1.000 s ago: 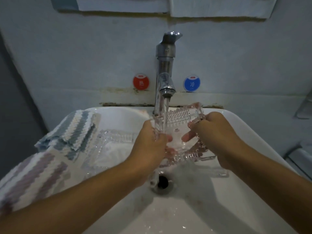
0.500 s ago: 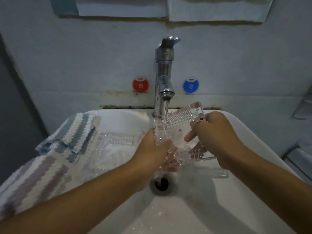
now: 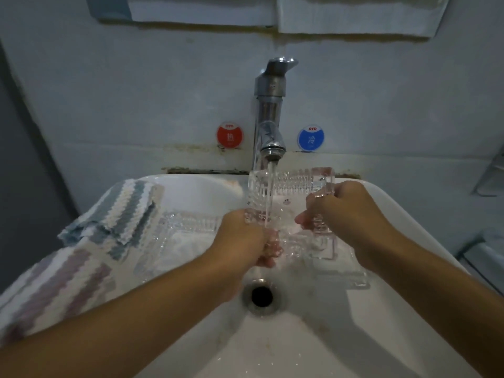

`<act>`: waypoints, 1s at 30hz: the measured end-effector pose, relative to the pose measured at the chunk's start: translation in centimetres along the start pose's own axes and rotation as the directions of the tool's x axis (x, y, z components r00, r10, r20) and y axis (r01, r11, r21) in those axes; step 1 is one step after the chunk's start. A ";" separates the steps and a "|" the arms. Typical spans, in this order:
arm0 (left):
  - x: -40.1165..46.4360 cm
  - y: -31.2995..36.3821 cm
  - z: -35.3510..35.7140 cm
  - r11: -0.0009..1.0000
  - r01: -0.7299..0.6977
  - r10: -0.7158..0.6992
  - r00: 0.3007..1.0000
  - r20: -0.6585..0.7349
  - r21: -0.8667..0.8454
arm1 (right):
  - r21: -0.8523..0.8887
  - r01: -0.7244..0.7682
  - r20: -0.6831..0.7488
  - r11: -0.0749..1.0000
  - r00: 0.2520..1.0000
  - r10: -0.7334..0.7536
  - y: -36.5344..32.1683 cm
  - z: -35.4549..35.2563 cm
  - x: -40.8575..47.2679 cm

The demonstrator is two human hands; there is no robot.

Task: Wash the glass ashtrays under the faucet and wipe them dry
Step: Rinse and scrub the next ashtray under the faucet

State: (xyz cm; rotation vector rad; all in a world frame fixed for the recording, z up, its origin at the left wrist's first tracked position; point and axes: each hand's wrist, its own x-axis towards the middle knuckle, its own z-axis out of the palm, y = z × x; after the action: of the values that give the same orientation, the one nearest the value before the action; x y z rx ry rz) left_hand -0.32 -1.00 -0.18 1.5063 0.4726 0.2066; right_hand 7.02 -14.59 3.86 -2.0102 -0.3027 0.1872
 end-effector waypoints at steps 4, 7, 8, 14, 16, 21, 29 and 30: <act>0.4 0.4 -0.8 0.979 -0.144 0.158 0.984 -0.088 0.147 | 0.103 -0.065 0.086 0.993 0.995 0.056 -0.6 -1.1 0.2; 0.4 0.6 -1.1 0.972 -0.164 0.183 0.977 -0.108 0.169 | 0.179 -0.092 0.104 0.980 0.992 0.074 -0.5 -1.1 0.2; 0.4 0.5 -1.1 0.972 -0.170 0.189 0.976 -0.111 0.164 | 0.174 -0.092 0.107 0.980 0.991 0.074 -0.5 -1.1 0.2; 0.3 0.6 -1.5 0.964 -0.190 0.217 0.966 -0.140 0.184 | 0.002 -0.153 0.290 0.988 0.946 0.145 -0.7 -1.9 0.4; 0.3 0.7 -1.5 0.947 -0.209 0.250 0.956 -0.153 0.245 | -0.048 -0.184 0.351 0.982 0.917 0.189 -0.7 -1.8 0.2; 0.3 0.6 -1.0 0.951 -0.194 0.241 0.953 -0.184 0.242 | -0.002 -0.142 0.233 0.990 0.963 0.138 -0.5 -1.3 0.2; 0.5 0.7 -0.7 0.984 -0.133 0.156 0.964 -0.217 0.119 | 0.038 0.010 0.031 0.999 0.999 -0.011 -0.2 -0.1 -0.5; 0.6 0.4 -0.7 0.988 -0.118 0.139 0.963 -0.229 0.102 | 0.017 0.037 0.014 0.999 0.999 -0.038 -0.2 0.1 -0.6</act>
State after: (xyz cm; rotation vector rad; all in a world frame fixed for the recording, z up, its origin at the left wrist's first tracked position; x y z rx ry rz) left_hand -0.04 -0.11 0.11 1.6079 0.5790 0.4763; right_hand 6.40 -14.58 3.96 -1.9855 -0.3465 0.1802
